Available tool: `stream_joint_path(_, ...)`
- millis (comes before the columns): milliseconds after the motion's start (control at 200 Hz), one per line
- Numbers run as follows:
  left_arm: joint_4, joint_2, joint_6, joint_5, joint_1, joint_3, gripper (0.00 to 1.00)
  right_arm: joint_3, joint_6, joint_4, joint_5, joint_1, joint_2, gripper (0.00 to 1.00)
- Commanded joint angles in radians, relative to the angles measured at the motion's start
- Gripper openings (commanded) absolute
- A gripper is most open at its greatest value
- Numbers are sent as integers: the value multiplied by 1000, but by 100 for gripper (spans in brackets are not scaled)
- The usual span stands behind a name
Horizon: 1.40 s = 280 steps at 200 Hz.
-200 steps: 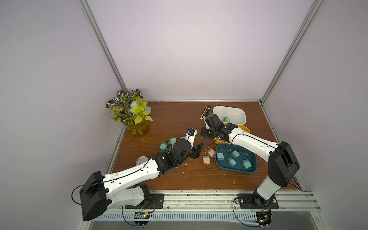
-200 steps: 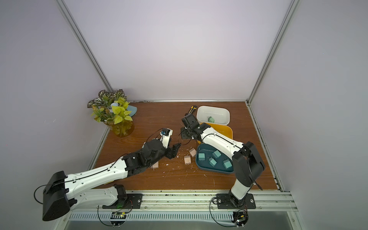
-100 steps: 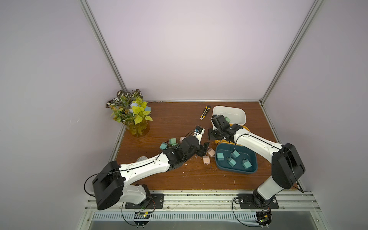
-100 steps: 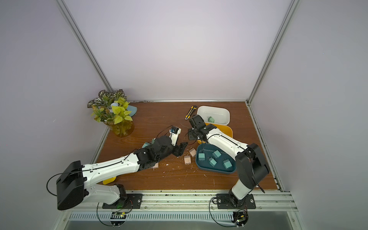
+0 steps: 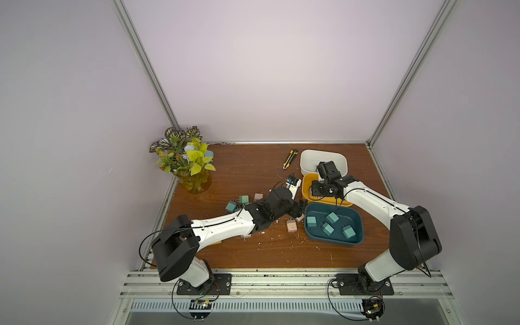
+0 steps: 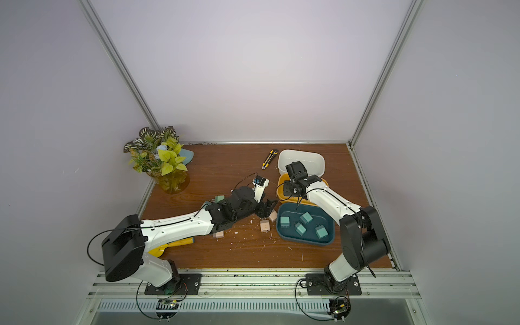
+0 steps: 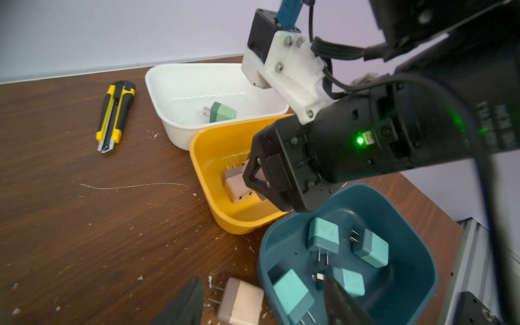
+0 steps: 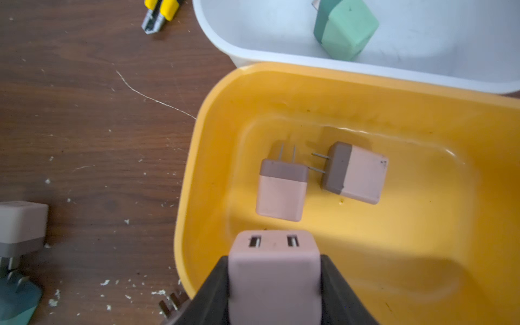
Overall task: Place the plugs by color into the storage box
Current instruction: Place the plug in the storage box.
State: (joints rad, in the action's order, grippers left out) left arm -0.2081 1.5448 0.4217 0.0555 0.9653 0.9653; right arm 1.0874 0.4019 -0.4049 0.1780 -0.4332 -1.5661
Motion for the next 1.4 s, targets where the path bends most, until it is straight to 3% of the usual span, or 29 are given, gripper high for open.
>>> stream_joint_path(0,-37,44,16,-61,-11,53,69,-2,-24,0,11,29,55,30)
stream_joint_path(440,-68,205,38,-209,-11,192,67,-59,-83,-18,51,184,93,31)
stream_joint_path(610,-62,250,52,-241,-11,228,67,-87,-93,1,32,239,98,37)
stream_joint_path(971,-42,278,45,-249,-11,262,67,-97,-81,8,19,260,112,59)
stream_joint_path(1396,-46,218,59,-255,-11,223,67,-119,-47,-3,-50,259,216,57)
